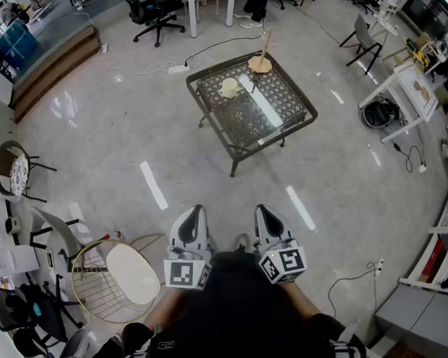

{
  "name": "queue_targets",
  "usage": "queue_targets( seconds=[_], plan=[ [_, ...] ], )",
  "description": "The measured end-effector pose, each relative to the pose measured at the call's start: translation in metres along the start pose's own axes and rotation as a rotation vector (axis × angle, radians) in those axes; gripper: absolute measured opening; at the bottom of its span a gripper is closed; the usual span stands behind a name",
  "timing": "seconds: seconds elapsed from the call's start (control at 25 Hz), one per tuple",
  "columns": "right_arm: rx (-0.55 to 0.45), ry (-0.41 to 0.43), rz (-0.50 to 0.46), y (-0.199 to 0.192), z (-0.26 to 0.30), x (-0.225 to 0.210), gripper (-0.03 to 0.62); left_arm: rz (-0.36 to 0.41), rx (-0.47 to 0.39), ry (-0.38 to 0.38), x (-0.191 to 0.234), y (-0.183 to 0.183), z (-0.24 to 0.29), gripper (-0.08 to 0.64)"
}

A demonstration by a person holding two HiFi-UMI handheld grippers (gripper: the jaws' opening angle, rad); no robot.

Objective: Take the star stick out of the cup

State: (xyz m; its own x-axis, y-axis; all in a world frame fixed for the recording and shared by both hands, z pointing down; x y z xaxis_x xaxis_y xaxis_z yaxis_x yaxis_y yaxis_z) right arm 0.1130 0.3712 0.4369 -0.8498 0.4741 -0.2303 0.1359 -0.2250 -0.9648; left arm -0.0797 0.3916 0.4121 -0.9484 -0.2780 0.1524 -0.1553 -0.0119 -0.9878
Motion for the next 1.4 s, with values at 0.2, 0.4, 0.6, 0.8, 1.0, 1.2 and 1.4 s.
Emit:
queue_targets(
  seconds=[0.2, 0.4, 0.6, 0.8, 1.0, 1.2, 1.4],
  plan=[
    [0.0, 0.001, -0.002, 0.002, 0.005, 0.005, 0.009, 0.004, 0.006, -0.004, 0.005, 0.003, 0.0, 0.014],
    [-0.007, -0.003, -0.002, 0.0, 0.008, 0.008, 0.009, 0.001, 0.008, -0.007, 0.01, 0.001, -0.001, 0.014],
    [-0.02, -0.007, 0.015, 0.001, 0.012, 0.012, 0.009, -0.01, 0.016, -0.019, 0.016, -0.002, -0.001, 0.014],
    [-0.022, -0.024, 0.019, 0.003, 0.021, 0.02, 0.009, -0.003, 0.025, -0.041, 0.029, -0.001, 0.001, 0.014],
    [-0.023, -0.054, 0.018, -0.003, 0.03, 0.035, 0.009, 0.011, 0.04, -0.079, 0.047, -0.002, -0.002, 0.014],
    [-0.033, -0.078, 0.013, -0.01, 0.04, 0.054, 0.009, -0.024, 0.034, -0.104, 0.064, -0.001, -0.006, 0.014],
    [-0.027, -0.099, 0.023, -0.014, 0.047, 0.048, 0.009, 0.005, 0.049, -0.13, 0.07, -0.01, 0.004, 0.014]
  ],
)
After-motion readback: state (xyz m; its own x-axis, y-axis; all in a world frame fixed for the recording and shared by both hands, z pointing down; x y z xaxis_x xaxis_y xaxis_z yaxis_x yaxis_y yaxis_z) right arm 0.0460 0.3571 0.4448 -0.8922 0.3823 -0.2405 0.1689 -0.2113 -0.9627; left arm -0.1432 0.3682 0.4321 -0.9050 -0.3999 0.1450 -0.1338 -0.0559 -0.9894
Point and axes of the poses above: the fingertips, and each gripper's own axes: z forward along the fingers, x to its left, y out of its top, the point moved 5 cm from there along -z, backward along the fingers, and after that the axes turned 3 degrees about -x, right-handed, at the moved point
